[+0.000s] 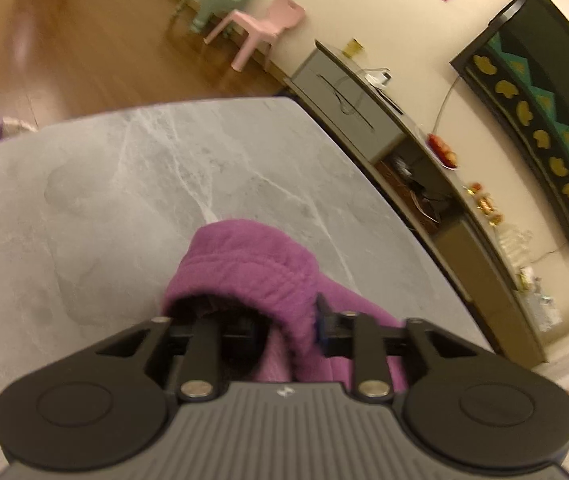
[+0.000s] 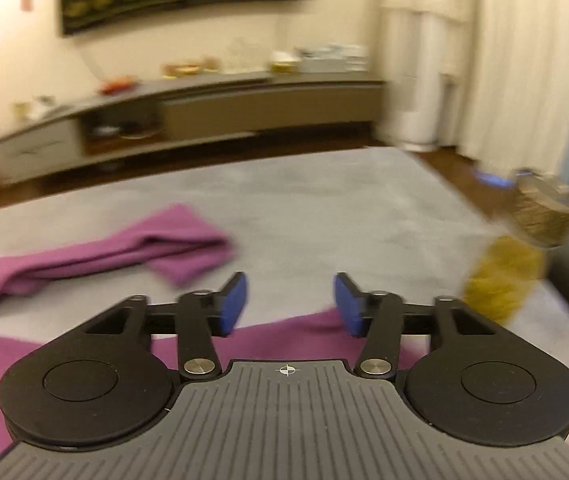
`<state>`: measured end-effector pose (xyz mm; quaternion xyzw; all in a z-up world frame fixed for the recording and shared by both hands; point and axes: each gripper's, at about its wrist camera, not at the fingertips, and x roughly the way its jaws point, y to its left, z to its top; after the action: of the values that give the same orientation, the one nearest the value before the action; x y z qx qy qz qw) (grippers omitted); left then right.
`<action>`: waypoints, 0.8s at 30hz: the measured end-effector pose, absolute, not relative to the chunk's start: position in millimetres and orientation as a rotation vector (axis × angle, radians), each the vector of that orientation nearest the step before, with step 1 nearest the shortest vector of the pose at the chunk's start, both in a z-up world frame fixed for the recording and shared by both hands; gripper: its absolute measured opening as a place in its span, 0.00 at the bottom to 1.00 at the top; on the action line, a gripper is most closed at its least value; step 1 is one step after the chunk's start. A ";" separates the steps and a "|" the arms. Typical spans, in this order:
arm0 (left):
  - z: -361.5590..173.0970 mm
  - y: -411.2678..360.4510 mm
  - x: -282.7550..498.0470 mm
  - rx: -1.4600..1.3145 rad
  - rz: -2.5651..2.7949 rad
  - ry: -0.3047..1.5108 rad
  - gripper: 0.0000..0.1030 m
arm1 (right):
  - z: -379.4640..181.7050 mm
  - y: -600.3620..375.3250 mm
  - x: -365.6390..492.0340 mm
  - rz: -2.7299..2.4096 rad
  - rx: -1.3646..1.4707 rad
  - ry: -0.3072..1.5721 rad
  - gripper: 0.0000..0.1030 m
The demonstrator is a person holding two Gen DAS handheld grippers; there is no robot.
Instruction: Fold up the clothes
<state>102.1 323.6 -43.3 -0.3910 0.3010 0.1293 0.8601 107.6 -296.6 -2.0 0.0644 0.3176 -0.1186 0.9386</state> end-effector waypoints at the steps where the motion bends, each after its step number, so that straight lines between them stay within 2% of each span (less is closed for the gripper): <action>1: -42.6 326.9 96.7 -0.832 0.261 0.627 0.38 | -9.2 -290.4 107.2 -0.209 0.125 0.671 0.51; 3: -41.4 333.5 86.0 -0.856 0.239 0.618 0.43 | -23.2 -283.8 103.5 -0.198 0.103 0.711 0.49; 4: -39.8 332.8 77.7 -0.853 0.224 0.621 0.50 | -27.5 -286.9 95.5 -0.227 0.113 0.703 0.50; 7: -38.1 319.2 62.3 -0.779 0.185 0.673 0.60 | -34.9 -310.2 60.4 -0.358 0.208 0.666 0.54; 11: -45.9 289.4 75.0 -0.622 0.166 0.756 0.64 | -49.6 -350.1 38.8 -0.470 0.347 0.714 0.55; 12: -47.9 283.9 78.6 -0.596 0.181 0.766 0.59 | -51.9 -356.7 41.8 -0.465 0.363 0.722 0.55; 14: -51.0 275.0 86.0 -0.550 0.202 0.777 0.34 | -61.3 -361.8 56.9 -0.456 0.343 0.751 0.54; 15: -49.0 275.2 86.6 -0.544 0.213 0.766 0.24 | -66.6 -363.0 64.4 -0.450 0.336 0.769 0.47; 17: -44.1 276.8 86.5 -0.534 0.239 0.742 0.22 | -73.9 -363.4 75.3 -0.435 0.327 0.796 0.19; 18: -41.6 277.6 86.4 -0.529 0.252 0.729 0.20 | -73.2 -361.5 78.6 -0.423 0.302 0.790 0.00; 19: -36.3 284.6 79.2 -0.572 0.253 0.698 0.17 | -67.6 -359.5 75.8 -0.413 0.297 0.760 0.00; 22: -27.1 332.3 40.3 -0.908 0.206 0.586 0.16 | -21.8 -348.9 36.7 -0.492 0.194 0.518 0.00; 24: -41.2 361.9 25.4 -1.050 0.291 0.602 0.17 | -0.7 -344.5 11.6 -0.576 0.112 0.401 0.00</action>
<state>25.4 361.9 -41.2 -0.4917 0.2819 0.1364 0.8125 11.6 -344.5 -0.7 0.0550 0.1963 -0.2818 0.9376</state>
